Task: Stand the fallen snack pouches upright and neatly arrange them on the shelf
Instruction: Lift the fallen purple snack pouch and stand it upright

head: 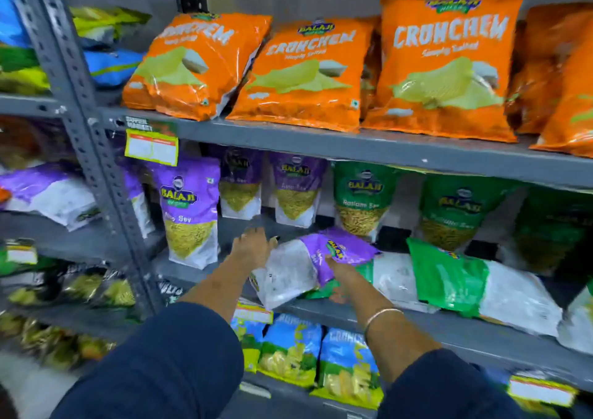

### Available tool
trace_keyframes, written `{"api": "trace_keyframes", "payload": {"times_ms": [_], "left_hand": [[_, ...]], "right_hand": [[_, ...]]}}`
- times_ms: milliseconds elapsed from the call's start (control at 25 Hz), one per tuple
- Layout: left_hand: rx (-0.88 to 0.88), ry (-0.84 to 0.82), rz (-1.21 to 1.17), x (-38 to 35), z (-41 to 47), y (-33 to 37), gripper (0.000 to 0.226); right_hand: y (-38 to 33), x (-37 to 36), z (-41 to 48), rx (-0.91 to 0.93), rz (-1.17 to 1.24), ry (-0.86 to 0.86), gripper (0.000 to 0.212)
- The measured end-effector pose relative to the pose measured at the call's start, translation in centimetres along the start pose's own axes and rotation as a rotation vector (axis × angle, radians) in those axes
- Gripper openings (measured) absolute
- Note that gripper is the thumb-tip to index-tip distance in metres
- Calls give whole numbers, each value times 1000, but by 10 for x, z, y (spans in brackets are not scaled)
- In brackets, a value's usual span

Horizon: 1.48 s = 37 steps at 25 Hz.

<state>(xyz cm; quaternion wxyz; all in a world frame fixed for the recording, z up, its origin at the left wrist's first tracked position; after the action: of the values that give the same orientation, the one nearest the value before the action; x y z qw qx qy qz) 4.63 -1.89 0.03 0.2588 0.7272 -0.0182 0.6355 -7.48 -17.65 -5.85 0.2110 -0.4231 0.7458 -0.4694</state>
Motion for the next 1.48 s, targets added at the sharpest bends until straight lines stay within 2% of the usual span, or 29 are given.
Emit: {"api": "trace_keyframes", "payload": {"times_ms": [80, 200, 280, 360, 400, 440, 520, 560, 600, 680, 760, 800, 960, 1040, 1120, 1200, 1240, 1320, 1400, 1440, 1480], "left_hand": [[-6, -185, -80, -15, 30, -14, 65], [-11, -496, -170, -40, 64, -23, 59], [0, -642, -218, -50, 71, -25, 80], [64, -722, -406, -56, 81, -30, 100], [93, -770, -504, -62, 84, -35, 101], [118, -801, -592, -66, 85, -38, 88], [103, -857, -799, -64, 79, -35, 42], [85, -849, -885, -60, 80, -37, 29], [35, -829, -932, -53, 80, -36, 33], [-72, -700, -940, -35, 90, -38, 53], [-161, -536, -953, -14, 92, -35, 44], [-176, -445, -947, -7, 93, -36, 47], [-137, -141, -920, -6, 97, -52, 82], [-123, -159, -904, -11, 102, -58, 86], [-119, -294, -900, -13, 100, -56, 72], [-127, -454, -801, -10, 95, -56, 59], [-121, -501, -761, -10, 97, -61, 56], [-62, -553, -737, -9, 98, -71, 46], [-61, -547, -724, -9, 96, -70, 40], [-89, -497, -692, -9, 97, -67, 45], [-119, -438, -689, -10, 99, -63, 55]], "right_hand": [[8, -19, 17, -40, 185, 1, 61], [8, -29, 39, -42, 299, 58, 54], [6, -29, 37, -99, 324, 67, 39], [3, -30, 38, -116, 336, 30, 21], [-1, -34, 34, -120, 365, -12, 13], [-4, -40, 34, -100, 403, -66, 12], [-9, -45, 40, -24, 442, -70, 17], [-15, -45, 45, 44, 413, -33, 17], [-25, -45, 50, 120, 363, 1, 20], [-52, -47, 52, 292, 243, 40, 41], [-79, -52, 49, 448, 134, 44, 55], [-86, -57, 51, 501, 85, 23, 58], [-83, -71, 62, 552, -33, -16, 64], [-83, -71, 67, 537, -60, -43, 60], [-85, -69, 68, 512, -196, 15, 63], [-78, -66, 71, 369, -374, 104, 76], [-71, -67, 70, 262, -355, 69, 77], [-58, -73, 70, 148, -237, -56, 63], [-56, -75, 79, 187, -243, -88, 33], [-55, -78, 84, 217, -271, -145, 32], [-52, -81, 88, 228, -369, -218, 40]]}}
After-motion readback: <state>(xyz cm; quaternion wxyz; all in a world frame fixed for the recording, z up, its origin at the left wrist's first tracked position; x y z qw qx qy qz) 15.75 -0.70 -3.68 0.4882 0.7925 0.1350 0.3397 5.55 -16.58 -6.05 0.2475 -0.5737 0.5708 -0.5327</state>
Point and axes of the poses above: each hand's wrist, its own z-axis towards the middle knuckle, its own x-axis out of the back of the hand, y = z × x, the point moved 5 cm from there along z, towards the middle knuckle, and after that the axes turned 4 degrees about -y, right-handed, at the moved point
